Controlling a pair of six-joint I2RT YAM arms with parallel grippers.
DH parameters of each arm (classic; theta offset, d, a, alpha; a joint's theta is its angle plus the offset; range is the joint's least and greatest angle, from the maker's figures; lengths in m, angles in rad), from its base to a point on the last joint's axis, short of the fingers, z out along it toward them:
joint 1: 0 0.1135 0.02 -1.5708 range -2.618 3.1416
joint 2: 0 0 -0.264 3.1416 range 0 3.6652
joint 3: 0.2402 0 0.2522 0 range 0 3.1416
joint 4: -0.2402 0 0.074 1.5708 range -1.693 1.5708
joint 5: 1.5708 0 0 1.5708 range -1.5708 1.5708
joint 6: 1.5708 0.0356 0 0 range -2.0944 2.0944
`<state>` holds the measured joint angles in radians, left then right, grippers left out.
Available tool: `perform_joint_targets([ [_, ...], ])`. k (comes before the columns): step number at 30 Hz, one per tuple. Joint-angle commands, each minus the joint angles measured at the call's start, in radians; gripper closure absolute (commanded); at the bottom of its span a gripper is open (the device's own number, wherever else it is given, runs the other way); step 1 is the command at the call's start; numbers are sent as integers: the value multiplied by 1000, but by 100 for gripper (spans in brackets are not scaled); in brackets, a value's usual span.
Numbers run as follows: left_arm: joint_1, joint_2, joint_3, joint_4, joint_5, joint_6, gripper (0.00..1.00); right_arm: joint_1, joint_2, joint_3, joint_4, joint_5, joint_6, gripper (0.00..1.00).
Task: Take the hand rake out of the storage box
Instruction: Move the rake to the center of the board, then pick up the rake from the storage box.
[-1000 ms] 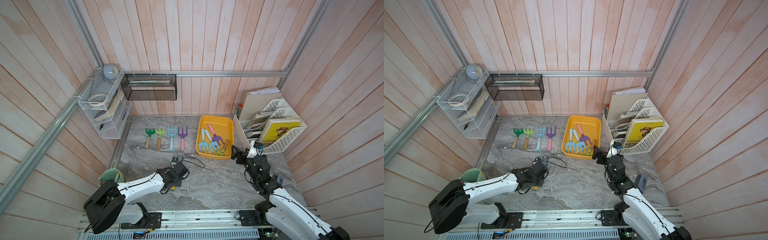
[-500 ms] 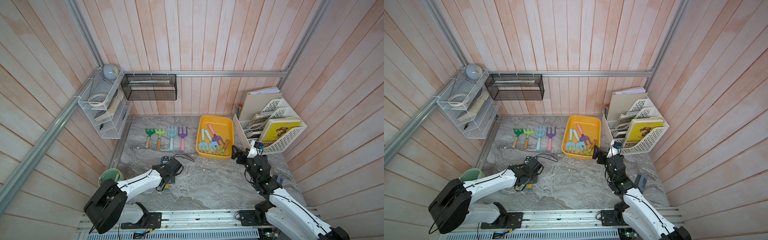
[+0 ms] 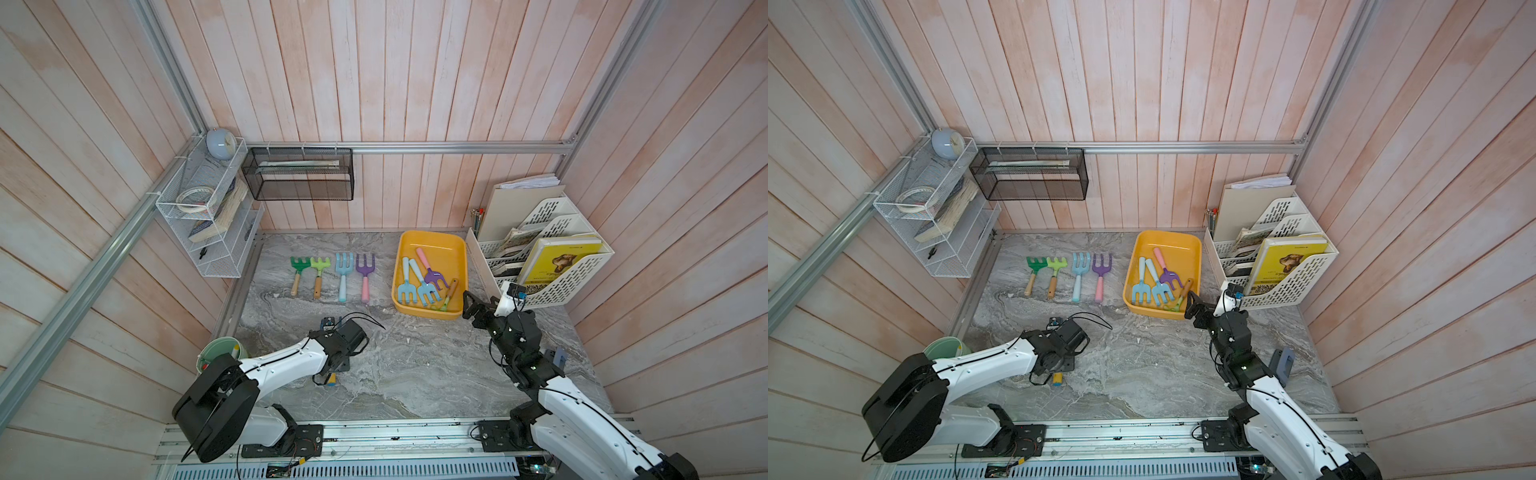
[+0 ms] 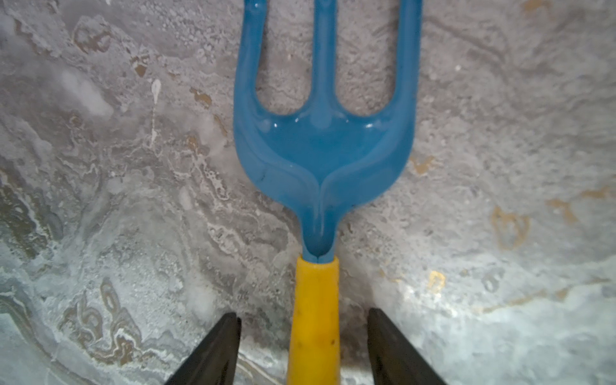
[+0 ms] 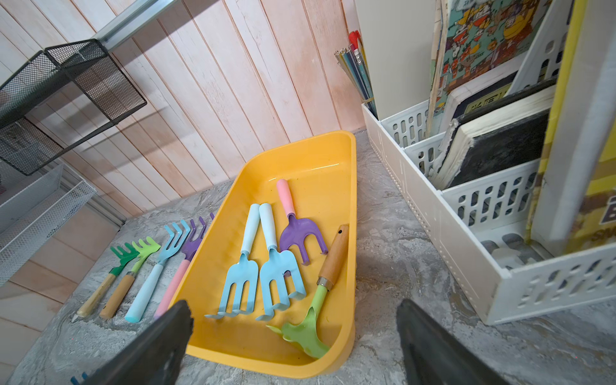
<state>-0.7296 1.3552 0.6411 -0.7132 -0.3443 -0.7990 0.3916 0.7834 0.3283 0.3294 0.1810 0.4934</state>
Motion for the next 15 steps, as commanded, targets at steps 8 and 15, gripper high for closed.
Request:
perform_joint_targets([
  [8,9,-105,6,-96,-51,-102,41,-10,5,-15,37,-17,-1,2],
  [15,2,-162,61,-121,-81,-87,28,-10,20,-6,36,-32,-1,2],
])
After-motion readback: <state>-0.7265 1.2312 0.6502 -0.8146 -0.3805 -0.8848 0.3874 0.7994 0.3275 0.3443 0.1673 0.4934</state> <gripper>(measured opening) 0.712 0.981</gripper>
